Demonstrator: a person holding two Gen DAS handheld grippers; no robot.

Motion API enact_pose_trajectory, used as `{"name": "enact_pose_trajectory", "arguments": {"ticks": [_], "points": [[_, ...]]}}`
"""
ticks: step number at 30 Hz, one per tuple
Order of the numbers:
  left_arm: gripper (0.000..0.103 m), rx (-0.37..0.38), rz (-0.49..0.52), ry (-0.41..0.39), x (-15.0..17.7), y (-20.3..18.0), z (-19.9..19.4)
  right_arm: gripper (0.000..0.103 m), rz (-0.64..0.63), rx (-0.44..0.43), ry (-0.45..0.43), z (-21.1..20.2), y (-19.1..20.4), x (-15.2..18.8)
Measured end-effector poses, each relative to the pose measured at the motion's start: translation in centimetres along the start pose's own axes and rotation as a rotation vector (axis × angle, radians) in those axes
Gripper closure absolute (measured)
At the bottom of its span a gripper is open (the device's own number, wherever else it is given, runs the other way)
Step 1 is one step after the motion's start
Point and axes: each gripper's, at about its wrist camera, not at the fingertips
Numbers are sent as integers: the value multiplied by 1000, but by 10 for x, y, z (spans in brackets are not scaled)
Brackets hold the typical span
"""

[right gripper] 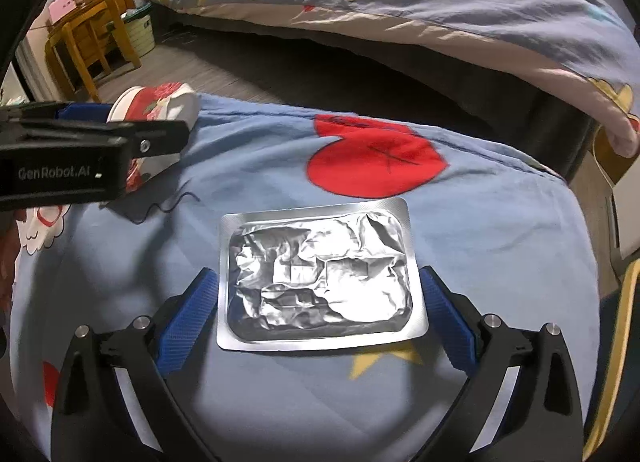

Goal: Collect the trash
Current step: 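Grasp the red-white floral wrapper with the left tool while the right tool grasps the foil tray, then carry the wrapper and foil tray over the yellow bin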

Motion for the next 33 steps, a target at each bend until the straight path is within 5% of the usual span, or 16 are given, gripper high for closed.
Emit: {"name": "enact_pose_trajectory", "arguments": {"ticks": [16, 33], "points": [[20, 40, 82, -83, -10, -80, -61, 7, 144, 83, -95, -95, -83, 14], [20, 173, 299, -147, -9, -247, -104, 6, 530, 181, -198, -209, -251, 111]]}}
Point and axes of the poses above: each gripper's, at about its wrist camera, not at the fingertips, and z roughly the way its jaws point, y to its left, x to its underside, and after that the axes turned 10 degrees about y, right-handed
